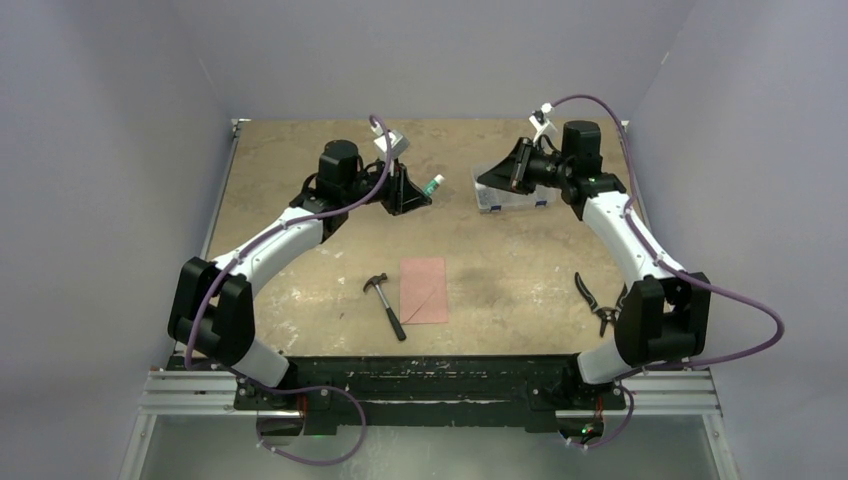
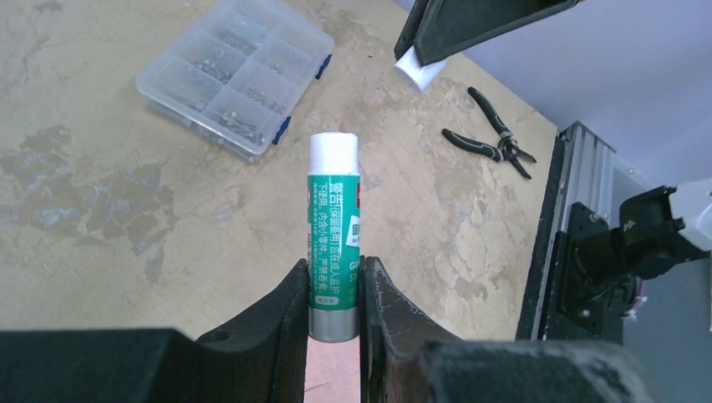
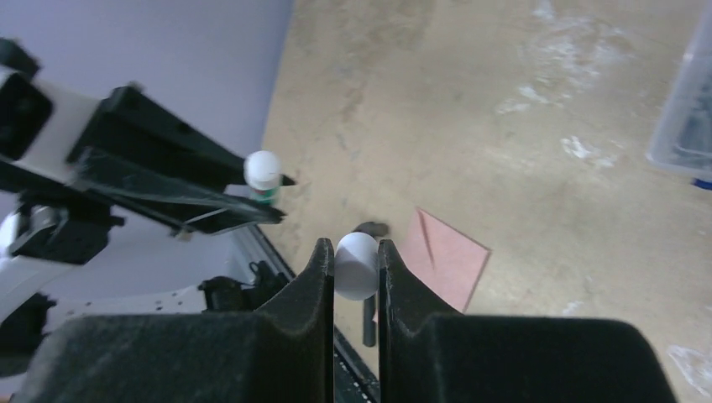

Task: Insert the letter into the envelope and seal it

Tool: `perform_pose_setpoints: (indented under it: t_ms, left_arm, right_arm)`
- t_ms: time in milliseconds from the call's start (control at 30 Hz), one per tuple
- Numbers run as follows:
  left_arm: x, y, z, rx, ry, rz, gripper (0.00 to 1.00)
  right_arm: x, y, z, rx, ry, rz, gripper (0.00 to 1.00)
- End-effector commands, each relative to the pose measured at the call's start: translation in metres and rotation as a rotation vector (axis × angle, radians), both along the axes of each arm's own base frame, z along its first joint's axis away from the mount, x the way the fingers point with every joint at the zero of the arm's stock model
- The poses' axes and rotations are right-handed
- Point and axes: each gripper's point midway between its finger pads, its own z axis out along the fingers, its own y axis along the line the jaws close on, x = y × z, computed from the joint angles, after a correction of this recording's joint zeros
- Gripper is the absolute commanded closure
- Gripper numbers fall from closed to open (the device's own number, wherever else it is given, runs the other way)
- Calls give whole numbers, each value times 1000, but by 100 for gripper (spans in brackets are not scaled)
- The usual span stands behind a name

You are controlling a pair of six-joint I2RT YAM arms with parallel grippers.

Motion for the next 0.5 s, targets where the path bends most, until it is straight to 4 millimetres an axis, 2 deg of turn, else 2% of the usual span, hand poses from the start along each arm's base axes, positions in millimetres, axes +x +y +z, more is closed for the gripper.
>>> perform_pose_setpoints:
  t_ms: [0, 267, 467]
  left_arm:
    - [-1, -6, 16, 12, -167, -105, 100]
    - [-17, -14, 20, 28, -265, -240, 100]
    - [-26, -17, 23, 17, -280, -274, 100]
  right_arm:
    - [-25, 21, 47, 158, -81, 157, 100]
    - [-46, 45, 66, 202, -102, 270, 100]
    - [-44, 55, 62, 181, -95, 265, 100]
